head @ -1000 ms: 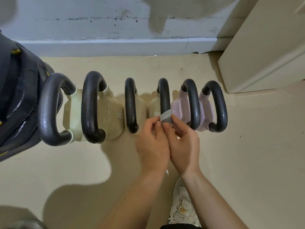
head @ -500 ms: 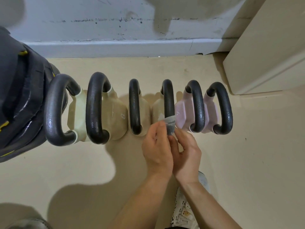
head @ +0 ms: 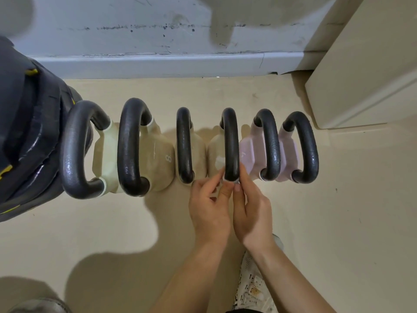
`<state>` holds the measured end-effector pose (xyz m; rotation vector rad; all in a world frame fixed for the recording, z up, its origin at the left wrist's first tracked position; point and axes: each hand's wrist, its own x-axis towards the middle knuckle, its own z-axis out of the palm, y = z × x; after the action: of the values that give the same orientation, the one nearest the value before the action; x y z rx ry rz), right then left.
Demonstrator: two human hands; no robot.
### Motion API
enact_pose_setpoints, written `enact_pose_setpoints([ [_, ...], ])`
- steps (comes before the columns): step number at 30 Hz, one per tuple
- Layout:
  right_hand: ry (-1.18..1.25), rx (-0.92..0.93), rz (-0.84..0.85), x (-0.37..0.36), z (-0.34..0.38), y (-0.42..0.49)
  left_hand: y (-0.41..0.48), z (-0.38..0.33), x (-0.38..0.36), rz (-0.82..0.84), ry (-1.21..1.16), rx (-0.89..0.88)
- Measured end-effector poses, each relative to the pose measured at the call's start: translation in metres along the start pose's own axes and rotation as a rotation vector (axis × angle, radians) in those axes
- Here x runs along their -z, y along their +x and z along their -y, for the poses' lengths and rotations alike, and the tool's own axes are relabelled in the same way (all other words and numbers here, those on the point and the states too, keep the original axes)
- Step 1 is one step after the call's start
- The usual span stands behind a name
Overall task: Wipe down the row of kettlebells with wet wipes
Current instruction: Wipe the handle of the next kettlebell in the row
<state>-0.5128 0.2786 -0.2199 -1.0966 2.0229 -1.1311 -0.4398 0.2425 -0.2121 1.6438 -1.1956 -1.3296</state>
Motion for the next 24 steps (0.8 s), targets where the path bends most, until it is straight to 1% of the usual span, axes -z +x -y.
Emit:
enact_pose_setpoints([
  [2, -0.048, 0.041, -0.007, -0.001, -0.011, -0.006, 0.001, 0.004, 0.002, 0.001, 0.028, 0.01],
  [4, -0.036, 0.019, -0.047, -0.001, -0.014, -0.006, 0.006, 0.005, 0.004, 0.012, 0.042, 0.03],
  [8, 0.121, -0.099, -0.093, 0.0, 0.004, 0.003, 0.01, -0.001, 0.009, 0.101, 0.022, 0.075],
  [10, 0.232, -0.185, -0.1, 0.0, 0.01, 0.008, 0.008, -0.006, 0.01, 0.101, 0.045, 0.066],
  [12, 0.344, -0.207, -0.107, 0.004, 0.017, 0.011, 0.006, -0.012, 0.009, 0.079, 0.067, 0.027],
  [16, 0.545, -0.216, -0.05, 0.014, 0.033, 0.018, 0.013, -0.032, 0.006, 0.024, 0.127, -0.077],
  [18, 0.569, -0.205, 0.0, 0.018, 0.036, 0.022, 0.02, -0.04, 0.005, 0.072, 0.136, -0.088],
  [20, 0.541, -0.181, 0.028, 0.022, 0.034, 0.026, 0.029, -0.048, 0.002, 0.119, 0.168, -0.077],
  [22, 0.502, -0.18, 0.029, 0.026, 0.031, 0.031, 0.036, -0.054, -0.004, 0.149, 0.161, -0.014],
  [24, 0.503, -0.21, -0.005, 0.028, 0.033, 0.036, 0.043, -0.06, -0.01, 0.149, 0.096, 0.138],
])
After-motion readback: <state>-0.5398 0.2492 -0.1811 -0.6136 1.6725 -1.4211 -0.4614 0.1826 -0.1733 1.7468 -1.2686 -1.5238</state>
